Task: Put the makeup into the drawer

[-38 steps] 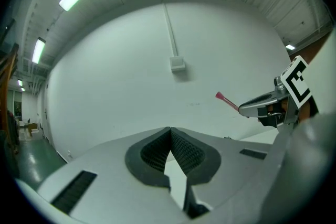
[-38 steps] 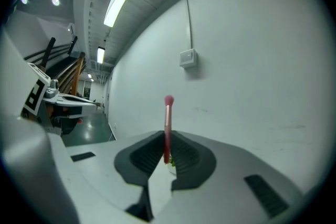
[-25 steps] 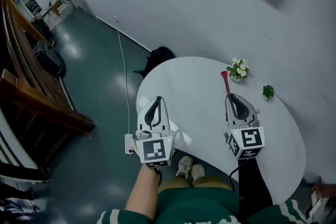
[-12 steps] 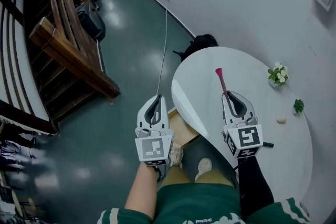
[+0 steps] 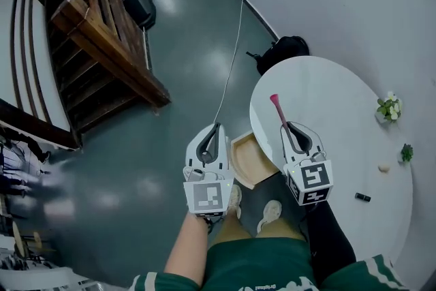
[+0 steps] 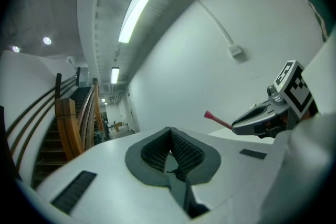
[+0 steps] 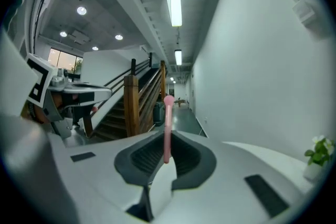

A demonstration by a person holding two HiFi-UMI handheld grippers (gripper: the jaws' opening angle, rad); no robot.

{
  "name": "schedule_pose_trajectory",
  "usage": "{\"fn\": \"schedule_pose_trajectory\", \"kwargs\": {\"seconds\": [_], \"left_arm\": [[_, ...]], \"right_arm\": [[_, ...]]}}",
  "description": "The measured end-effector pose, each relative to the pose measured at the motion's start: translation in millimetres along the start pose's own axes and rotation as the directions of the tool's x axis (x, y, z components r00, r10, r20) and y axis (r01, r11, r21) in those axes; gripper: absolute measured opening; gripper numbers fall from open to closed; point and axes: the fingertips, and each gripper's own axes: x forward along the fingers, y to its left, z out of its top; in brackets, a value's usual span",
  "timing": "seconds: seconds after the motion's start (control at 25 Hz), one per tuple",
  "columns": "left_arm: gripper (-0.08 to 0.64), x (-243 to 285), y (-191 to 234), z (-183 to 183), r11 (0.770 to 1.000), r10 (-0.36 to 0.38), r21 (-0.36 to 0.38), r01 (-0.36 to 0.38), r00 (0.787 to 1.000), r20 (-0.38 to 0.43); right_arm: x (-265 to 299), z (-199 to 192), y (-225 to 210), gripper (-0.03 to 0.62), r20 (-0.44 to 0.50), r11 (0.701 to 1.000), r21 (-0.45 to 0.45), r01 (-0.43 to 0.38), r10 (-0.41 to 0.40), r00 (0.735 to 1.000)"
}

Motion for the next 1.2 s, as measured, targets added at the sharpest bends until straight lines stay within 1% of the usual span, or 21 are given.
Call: {"fn": "schedule_pose_trajectory", "kwargs": {"seconds": [0.08,0.16,0.2,0.28,0.4,0.48,0.68,0.84,1.04,1.12,1.2], "left_arm": [[0.000,-1,10,-10,1.000,0.003,0.012,-0.003,1.000,-0.013],[0.000,-2,19,-19,0.999,0.002,0.040,-0.001,1.000,-0.022],[0.000,-2,22,-23,0.999,-0.002,0.047,0.003,1.000,-0.026],[0.000,-3,25,-31,0.999,-0.016,0.035,0.017,0.999,-0.036],[0.000,-5,31,-46,0.999,-0.034,0.028,0.035,0.998,-0.056],[0.000,-6,36,-54,0.999,-0.040,0.027,0.042,0.997,-0.070],[0.000,-6,37,-69,0.998,-0.062,0.006,0.062,0.994,-0.090],[0.000,-5,40,-80,0.996,-0.089,0.007,0.090,0.991,-0.098],[0.000,-2,44,-93,0.996,-0.093,-0.003,0.094,0.987,-0.129],[0.000,1,44,-98,0.994,-0.103,0.005,0.105,0.985,-0.139],[0.000,1,46,-102,0.994,-0.111,0.003,0.112,0.983,-0.145]], "right_arm": [[17,-23,19,0.044,-0.061,0.999,0.014,-0.029,0.030,0.998],[31,-53,39,0.044,-0.135,0.998,0.025,-0.059,0.062,0.989],[37,-71,49,0.044,-0.176,0.997,0.033,-0.073,0.078,0.981],[46,-105,68,0.044,-0.254,0.994,0.053,-0.095,0.105,0.962],[59,-151,92,0.044,-0.353,0.990,0.075,-0.120,0.139,0.925],[63,-175,105,0.044,-0.408,0.987,0.096,-0.132,0.160,0.899],[68,-226,119,0.044,-0.518,0.981,0.138,-0.135,0.187,0.835],[81,-260,127,0.044,-0.587,0.978,0.147,-0.146,0.205,0.783],[93,-296,133,0.044,-0.649,0.974,0.108,-0.201,0.222,0.727],[100,-313,133,0.044,-0.673,0.973,0.116,-0.199,0.225,0.704],[105,-328,134,0.044,-0.701,0.973,0.126,-0.196,0.227,0.676]]}}
